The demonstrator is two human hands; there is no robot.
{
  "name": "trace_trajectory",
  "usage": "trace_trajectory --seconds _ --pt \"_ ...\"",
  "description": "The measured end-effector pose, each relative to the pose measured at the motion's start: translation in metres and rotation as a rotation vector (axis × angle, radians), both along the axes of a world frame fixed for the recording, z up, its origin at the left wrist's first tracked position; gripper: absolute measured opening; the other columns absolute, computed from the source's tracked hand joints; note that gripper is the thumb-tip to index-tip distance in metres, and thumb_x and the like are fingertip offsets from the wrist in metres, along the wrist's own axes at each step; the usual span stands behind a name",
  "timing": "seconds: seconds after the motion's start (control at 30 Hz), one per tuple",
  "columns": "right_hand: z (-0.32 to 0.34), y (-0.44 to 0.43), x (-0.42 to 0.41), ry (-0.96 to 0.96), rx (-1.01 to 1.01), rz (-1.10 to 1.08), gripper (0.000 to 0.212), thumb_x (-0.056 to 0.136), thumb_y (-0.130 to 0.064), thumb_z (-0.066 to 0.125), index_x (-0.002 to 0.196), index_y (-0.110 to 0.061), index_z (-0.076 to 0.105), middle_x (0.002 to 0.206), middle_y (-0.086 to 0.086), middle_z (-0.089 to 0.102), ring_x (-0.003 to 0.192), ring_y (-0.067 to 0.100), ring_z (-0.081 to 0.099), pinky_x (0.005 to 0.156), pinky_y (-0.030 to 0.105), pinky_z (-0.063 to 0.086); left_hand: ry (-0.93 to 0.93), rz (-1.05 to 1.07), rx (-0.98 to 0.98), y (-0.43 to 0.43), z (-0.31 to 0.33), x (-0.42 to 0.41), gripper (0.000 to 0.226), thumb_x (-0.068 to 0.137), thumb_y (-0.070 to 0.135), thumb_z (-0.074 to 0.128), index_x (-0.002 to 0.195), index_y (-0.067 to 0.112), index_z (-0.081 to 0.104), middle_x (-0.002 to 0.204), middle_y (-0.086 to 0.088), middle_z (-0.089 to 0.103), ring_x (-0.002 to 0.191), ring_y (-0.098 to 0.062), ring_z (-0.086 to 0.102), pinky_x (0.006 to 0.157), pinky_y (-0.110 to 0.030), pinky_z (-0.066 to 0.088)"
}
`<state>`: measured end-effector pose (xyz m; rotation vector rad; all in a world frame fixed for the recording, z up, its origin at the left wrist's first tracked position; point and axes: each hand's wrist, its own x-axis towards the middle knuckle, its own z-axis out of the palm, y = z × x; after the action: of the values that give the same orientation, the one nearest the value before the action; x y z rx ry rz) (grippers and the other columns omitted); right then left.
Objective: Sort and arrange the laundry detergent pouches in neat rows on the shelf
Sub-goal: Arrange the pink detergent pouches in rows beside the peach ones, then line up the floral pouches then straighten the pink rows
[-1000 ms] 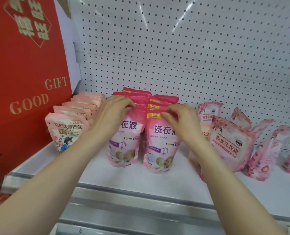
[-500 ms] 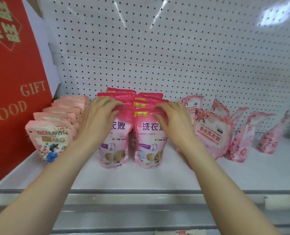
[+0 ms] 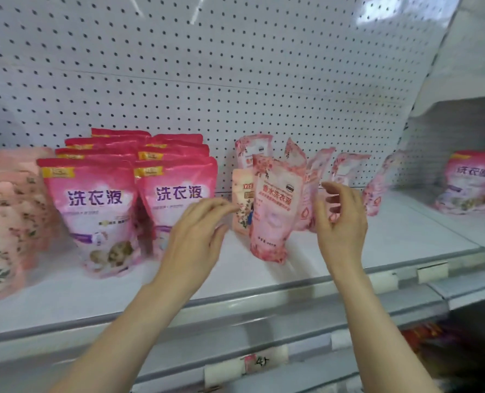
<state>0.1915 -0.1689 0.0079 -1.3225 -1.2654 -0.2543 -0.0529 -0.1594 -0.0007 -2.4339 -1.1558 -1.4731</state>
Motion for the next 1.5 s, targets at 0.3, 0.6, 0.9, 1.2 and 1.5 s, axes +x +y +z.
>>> trace_trajectory --seconds 0.3,0.6,0.9,1.2,1.5 --pt "0.007 0.061 0.056 0.041 -0.357 0.247 0.04 0.09 -0.034 0.067 0.063 -0.009 0.052 0.056 0.009 0.055 0.054 0.028 0.053 0.053 0.036 0.043 -0.051 0.182 -0.227 0.042 -0.03 0.081 0.052 0.092 0.014 0.061 0.141 0.022 0.045 0.141 0.0 0.046 0.128 -0.017 0.044 0.104 -0.032 0.038" --pt "-0.005 0.078 0.147 0.078 -0.269 0.414 0.056 0.075 -0.058 0.058 0.08 -0.003 0.068 0.073 0.016 0.07 0.072 0.04 0.066 0.063 0.052 0.055 -0.507 0.313 -0.567 0.091 -0.037 0.121 0.057 0.09 0.014 0.06 0.138 0.021 0.03 0.128 -0.004 0.061 0.113 -0.02 0.061 0.089 -0.04 0.053" --pt "-0.009 0.096 0.183 0.109 -0.249 0.469 0.051 0.082 -0.052 0.062 0.08 -0.001 0.064 0.073 0.02 0.068 0.072 0.042 0.064 0.06 0.048 0.053 -0.648 0.289 -0.631 0.062 -0.051 0.145 0.022 0.091 0.016 0.062 0.11 0.026 0.055 0.102 0.01 0.069 0.089 -0.007 0.069 0.07 -0.029 0.058" --pt "-0.004 0.078 0.186 0.318 -0.385 0.567 0.012 0.081 -0.022 0.079 0.091 -0.019 0.076 0.085 -0.005 0.075 0.075 0.003 0.07 0.066 0.028 0.058 -0.609 0.153 -0.632 0.05 -0.049 0.168 0.024 0.09 0.013 0.063 0.112 0.023 0.06 0.104 0.011 0.07 0.089 0.001 0.067 0.07 -0.02 0.056" --pt "0.015 0.046 0.216 0.434 -0.315 0.431 0.012 0.081 -0.024 0.08 0.075 -0.016 0.074 0.08 0.007 0.076 0.085 0.035 0.073 0.076 0.056 0.058 -0.476 0.042 -0.637 0.056 -0.047 0.22 0.035 0.093 0.02 0.061 0.127 0.022 0.053 0.118 0.007 0.066 0.101 -0.008 0.064 0.081 -0.022 0.05"
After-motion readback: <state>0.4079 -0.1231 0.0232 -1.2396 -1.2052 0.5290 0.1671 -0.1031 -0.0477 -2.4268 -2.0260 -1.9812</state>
